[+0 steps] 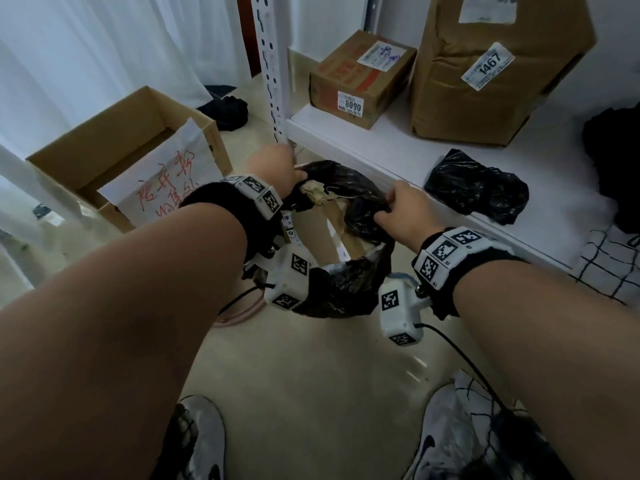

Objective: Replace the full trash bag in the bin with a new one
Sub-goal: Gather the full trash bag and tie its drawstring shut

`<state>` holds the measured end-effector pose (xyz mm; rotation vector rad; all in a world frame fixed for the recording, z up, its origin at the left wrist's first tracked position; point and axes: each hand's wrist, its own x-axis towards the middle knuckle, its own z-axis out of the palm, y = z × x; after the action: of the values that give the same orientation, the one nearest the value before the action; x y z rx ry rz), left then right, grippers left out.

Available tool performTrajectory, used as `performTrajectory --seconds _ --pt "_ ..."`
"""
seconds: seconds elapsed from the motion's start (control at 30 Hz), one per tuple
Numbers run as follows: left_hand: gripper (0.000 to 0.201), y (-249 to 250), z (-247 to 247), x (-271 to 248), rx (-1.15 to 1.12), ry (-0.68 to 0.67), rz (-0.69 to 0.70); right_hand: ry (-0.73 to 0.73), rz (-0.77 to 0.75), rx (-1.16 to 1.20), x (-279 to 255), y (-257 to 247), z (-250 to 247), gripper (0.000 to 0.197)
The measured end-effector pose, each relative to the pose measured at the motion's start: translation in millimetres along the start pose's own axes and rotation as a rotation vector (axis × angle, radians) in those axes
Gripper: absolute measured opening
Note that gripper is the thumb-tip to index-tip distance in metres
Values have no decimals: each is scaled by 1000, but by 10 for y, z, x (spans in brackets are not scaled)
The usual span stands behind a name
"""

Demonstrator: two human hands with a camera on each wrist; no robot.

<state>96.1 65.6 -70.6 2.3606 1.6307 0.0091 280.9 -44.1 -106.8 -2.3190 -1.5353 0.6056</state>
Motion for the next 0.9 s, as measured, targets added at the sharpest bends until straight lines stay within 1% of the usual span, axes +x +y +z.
performTrajectory --seconds 0.07,0.13,0.17,0.23,0.3,0.37,0.47,0.53,0.6,0.67,0.7,0.8,0.9 --pt "31 -3 8 -4 3 -33 40 -15 5 -5 -19 12 -20 18" --pt "27 -17 -3 -18 -52 24 79 -31 15 -15 -1 10 -46 18" --pt "26 -28 -14 -26 -95 74 103 -27 17 -9 13 2 -64 22" --pt "25 -39 -44 -63 -166 142 144 7 -11 23 45 -50 -106 39" --pt "25 -42 -53 -97 -180 142 185 12 -98 28 67 -170 -153 50" --pt "24 -29 -55 -151 -186 126 238 -34 -204 -1 100 -324 -183 53" --pt "25 14 -72 -208 -187 122 296 -119 -352 -56 162 -555 -191 53" --pt "25 38 -91 -217 -161 125 310 -155 -435 -101 182 -653 -172 45" --pt "25 28 -105 -220 -126 133 305 -161 -421 -173 191 -679 -151 30" --pt "24 -14 -116 -210 -106 155 274 -116 -354 -176 213 -644 -144 20" --pt "24 -44 -119 -201 -98 169 251 -83 -321 -171 219 -627 -151 18" --pt "26 -119 -124 -179 -53 197 175 5 -258 -218 212 -535 -190 17" --pt "26 -217 -122 -149 -30 201 68 87 -199 -310 202 -372 -260 25"
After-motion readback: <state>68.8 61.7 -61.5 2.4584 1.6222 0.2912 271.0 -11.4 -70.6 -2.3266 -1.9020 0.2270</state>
